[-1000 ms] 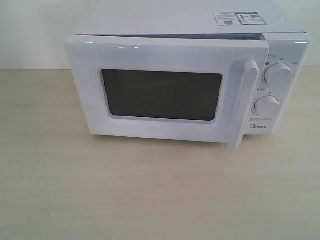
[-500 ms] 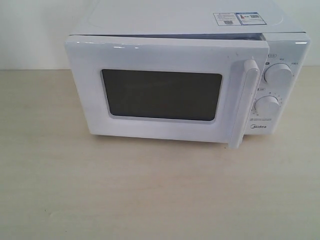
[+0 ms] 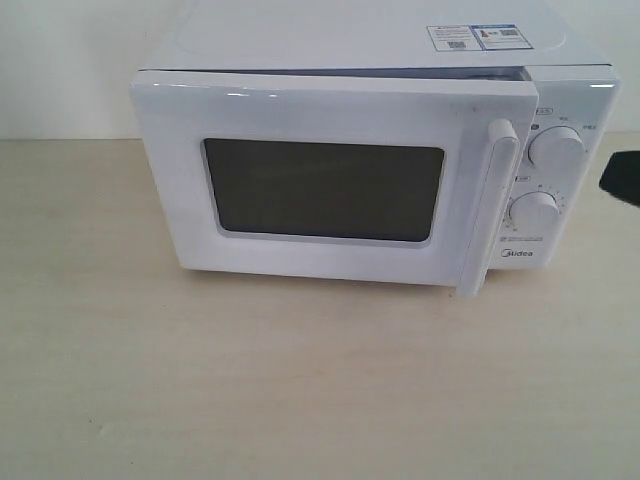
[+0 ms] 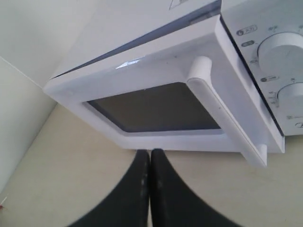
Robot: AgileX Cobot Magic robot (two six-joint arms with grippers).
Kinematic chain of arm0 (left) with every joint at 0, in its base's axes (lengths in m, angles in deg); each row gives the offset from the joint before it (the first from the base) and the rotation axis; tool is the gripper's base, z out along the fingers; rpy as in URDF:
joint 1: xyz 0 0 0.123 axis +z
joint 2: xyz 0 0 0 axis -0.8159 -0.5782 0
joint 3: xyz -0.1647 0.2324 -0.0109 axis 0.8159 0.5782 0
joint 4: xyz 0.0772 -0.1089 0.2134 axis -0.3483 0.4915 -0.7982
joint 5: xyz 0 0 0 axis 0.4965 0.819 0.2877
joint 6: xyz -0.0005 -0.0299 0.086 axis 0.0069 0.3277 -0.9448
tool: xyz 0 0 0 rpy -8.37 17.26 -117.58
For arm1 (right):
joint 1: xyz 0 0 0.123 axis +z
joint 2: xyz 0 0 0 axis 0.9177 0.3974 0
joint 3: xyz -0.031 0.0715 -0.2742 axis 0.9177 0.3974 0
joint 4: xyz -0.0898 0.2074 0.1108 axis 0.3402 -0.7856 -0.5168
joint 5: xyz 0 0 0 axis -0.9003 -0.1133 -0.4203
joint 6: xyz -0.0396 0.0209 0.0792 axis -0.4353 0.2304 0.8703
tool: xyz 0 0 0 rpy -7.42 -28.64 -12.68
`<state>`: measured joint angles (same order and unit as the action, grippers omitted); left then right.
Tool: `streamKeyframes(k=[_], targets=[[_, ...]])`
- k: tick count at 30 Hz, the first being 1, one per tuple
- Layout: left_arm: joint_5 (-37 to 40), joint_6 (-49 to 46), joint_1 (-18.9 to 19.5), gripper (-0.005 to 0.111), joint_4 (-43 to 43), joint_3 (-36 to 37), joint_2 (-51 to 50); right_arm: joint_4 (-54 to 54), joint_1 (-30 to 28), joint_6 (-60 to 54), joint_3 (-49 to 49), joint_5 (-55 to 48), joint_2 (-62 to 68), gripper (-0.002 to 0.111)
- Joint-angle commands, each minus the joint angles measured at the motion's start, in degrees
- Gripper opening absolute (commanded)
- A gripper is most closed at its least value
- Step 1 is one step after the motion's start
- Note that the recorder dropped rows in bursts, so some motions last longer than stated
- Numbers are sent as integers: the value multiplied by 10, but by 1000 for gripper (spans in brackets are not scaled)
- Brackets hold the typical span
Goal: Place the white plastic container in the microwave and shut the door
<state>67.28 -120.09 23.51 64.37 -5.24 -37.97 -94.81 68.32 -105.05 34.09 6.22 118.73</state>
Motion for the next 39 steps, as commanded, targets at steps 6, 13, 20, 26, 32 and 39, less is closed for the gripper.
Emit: streamKeyframes(k=[6,13,20,26,32,39], targets=[[-5,6,-2,4,8,3,2,-110,1,-98,26,-14,-5,0],[5,6,-2,4,8,3,2,-216,1,-234,-12,-22,-5,0],[4,6,-2,4,8,3,2,-139,1,-211,-148,-3,-1,0],[4,6,-2,4,8,3,2,-134,1,-178,-154,3,-1,0],[4,6,-2,4,8,3,2,-134,1,-166,-154,-1,-1,0],[4,6,-2,4,8,3,2,-134,1,-137,-154,-24,-1,0]])
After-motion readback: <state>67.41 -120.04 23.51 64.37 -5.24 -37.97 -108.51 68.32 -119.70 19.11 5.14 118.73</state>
